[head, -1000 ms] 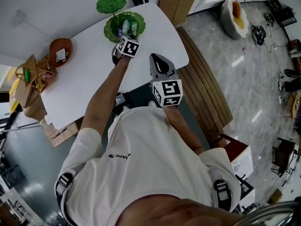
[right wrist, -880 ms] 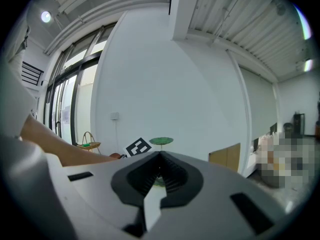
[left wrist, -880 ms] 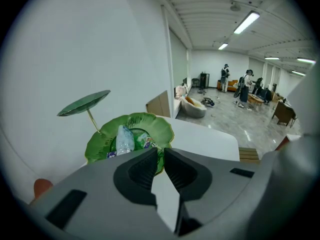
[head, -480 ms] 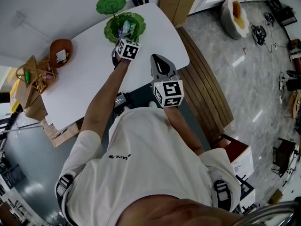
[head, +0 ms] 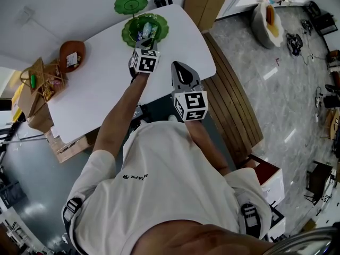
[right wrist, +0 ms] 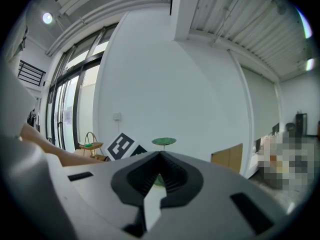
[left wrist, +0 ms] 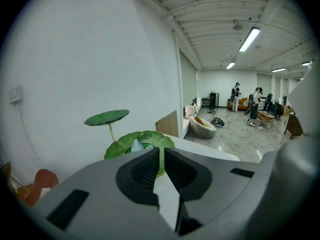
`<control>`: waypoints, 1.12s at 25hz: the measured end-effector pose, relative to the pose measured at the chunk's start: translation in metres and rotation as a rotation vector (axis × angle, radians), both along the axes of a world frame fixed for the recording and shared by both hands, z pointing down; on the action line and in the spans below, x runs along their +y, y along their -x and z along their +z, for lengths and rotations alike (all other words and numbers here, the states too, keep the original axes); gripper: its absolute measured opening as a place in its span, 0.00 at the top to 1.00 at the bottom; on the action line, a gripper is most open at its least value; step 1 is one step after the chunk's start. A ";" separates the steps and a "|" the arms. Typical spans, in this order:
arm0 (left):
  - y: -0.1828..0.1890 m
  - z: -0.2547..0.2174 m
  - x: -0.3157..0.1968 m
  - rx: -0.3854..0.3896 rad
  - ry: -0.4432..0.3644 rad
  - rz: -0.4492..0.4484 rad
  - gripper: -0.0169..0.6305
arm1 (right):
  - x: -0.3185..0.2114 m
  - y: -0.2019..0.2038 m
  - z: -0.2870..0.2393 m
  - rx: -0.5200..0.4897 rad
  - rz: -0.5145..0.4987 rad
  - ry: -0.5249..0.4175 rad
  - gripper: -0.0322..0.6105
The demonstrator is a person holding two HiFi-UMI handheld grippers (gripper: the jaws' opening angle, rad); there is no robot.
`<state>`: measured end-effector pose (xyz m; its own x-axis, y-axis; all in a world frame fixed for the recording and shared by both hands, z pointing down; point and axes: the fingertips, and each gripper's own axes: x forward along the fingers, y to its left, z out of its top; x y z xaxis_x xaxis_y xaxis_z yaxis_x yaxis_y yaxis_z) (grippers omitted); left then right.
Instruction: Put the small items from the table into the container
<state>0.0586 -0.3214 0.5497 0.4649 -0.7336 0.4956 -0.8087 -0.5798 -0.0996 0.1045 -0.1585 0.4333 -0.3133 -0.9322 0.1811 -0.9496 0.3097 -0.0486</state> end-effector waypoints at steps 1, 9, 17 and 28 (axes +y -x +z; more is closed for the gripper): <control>0.001 -0.003 0.002 0.011 -0.004 -0.006 0.93 | 0.000 0.001 0.000 0.001 -0.002 -0.001 0.94; 0.005 -0.023 0.016 0.074 -0.032 -0.019 0.96 | 0.002 0.007 -0.001 0.003 -0.011 -0.005 0.94; 0.019 -0.050 0.042 0.184 -0.046 -0.077 0.97 | 0.006 0.011 0.000 0.010 -0.020 -0.004 0.94; 0.040 -0.067 0.075 0.239 -0.090 -0.124 0.97 | 0.008 0.026 -0.001 -0.005 -0.048 -0.013 0.94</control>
